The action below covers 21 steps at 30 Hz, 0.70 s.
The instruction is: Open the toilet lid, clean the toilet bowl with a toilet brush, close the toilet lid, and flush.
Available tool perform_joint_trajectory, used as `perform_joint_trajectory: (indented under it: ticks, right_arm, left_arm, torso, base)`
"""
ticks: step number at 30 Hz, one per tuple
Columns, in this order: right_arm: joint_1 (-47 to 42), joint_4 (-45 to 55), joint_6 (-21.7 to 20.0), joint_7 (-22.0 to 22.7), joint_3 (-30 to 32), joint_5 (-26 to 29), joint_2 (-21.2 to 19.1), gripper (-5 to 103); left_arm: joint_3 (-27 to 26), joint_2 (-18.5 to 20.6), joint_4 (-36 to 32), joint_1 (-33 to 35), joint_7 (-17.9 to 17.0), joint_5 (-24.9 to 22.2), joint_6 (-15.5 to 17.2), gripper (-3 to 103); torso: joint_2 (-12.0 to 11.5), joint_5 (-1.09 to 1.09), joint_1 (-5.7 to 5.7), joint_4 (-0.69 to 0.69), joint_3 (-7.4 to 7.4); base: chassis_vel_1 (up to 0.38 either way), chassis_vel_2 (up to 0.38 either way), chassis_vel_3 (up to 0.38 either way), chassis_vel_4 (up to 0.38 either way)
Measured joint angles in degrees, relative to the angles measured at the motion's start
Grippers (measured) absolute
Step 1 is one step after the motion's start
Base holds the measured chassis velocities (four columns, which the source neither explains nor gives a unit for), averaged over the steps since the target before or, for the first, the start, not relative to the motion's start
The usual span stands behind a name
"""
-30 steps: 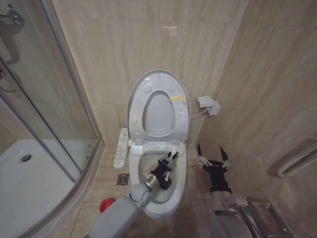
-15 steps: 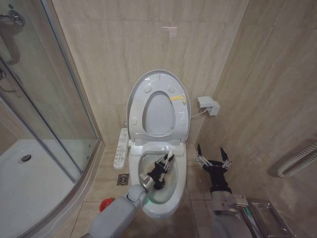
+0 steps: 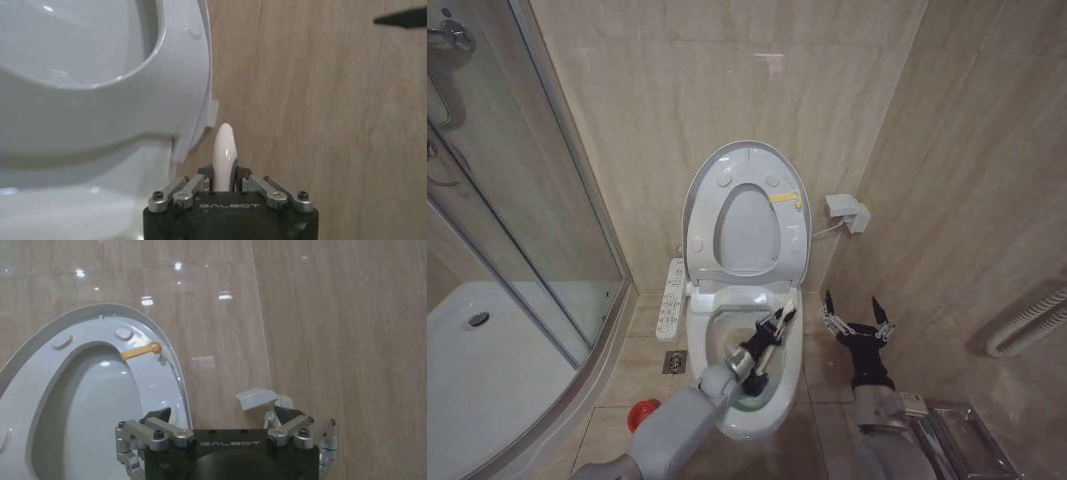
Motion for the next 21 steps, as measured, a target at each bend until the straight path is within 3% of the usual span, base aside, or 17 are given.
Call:
perform_joint_trajectory:
  ticks: [4,9,21]
  right_arm:
    - [0.00,0.00,0.00,0.00,0.01,0.00,0.00,100]
    - [0.00,0.00,0.00,0.00,0.01,0.00,0.00,100]
    - [0.00,0.00,0.00,0.00,0.01,0.00,-0.01,100]
  left_arm:
    - [0.59,1.72,-1.22,1.38,0.45,0.09,-0.39,21]
    - [0.12,3.18,-3.71,1.21,0.29,0.04,-0.36,22]
    - [-0.22,-0.93,-3.97,-1.69,-1.36,-1.56,0.08,19]
  torso:
    - [0.00,-0.06,-0.01,-0.04,-0.01]
    - [-0.01,0.02,0.00,0.04,0.01]
    - [-0.02,0.03,0.00,-0.02,0.02]
  base:
    - [0.000,0.000,0.000,0.000]
    - [0.000,0.000,0.000,0.000]
    - [0.000,0.000,0.000,0.000]
